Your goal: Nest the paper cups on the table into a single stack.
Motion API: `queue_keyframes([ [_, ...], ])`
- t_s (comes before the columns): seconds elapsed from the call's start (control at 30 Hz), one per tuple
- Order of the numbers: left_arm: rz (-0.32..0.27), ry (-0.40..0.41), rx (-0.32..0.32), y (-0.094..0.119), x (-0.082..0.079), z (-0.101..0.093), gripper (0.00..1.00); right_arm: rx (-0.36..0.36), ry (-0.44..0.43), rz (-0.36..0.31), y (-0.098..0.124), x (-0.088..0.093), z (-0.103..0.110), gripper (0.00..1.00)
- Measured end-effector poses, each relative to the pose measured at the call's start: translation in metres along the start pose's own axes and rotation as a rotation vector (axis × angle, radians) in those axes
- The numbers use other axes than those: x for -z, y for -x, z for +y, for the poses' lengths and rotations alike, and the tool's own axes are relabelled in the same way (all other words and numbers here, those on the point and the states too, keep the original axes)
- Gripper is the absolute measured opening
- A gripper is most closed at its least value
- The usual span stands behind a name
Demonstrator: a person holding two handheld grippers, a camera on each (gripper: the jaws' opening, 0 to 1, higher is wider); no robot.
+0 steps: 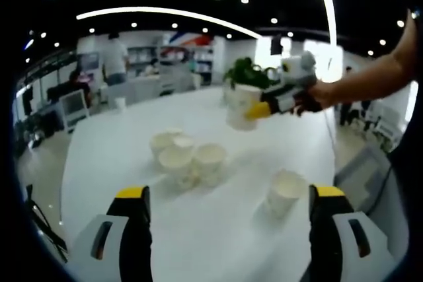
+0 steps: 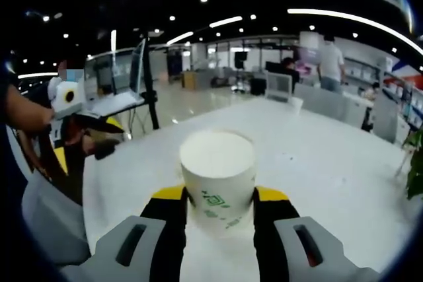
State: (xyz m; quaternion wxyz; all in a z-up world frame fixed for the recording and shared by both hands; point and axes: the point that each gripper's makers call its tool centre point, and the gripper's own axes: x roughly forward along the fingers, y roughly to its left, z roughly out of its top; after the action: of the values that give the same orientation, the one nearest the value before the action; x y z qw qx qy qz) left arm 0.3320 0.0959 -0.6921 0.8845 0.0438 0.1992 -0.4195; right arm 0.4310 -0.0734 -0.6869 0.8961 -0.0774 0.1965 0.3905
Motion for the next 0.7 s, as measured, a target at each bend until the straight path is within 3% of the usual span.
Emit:
queue_keyframes([
  [0.2, -0.004, -0.004, 0.007, 0.000, -0.002, -0.002, 0.97, -0.015, -0.006, -0.008, 0.004, -0.004, 0.011, 0.37],
  [0.33, 0.020, -0.047, 0.004, -0.002, 0.001, -0.003, 0.95, -0.030, 0.003, -0.007, 0.007, -0.006, 0.019, 0.37],
  [0.7, -0.008, -0.006, 0.018, -0.004, -0.006, -0.005, 0.98, -0.048, 0.007, 0.005, 0.019, -0.005, 0.034, 0.37],
])
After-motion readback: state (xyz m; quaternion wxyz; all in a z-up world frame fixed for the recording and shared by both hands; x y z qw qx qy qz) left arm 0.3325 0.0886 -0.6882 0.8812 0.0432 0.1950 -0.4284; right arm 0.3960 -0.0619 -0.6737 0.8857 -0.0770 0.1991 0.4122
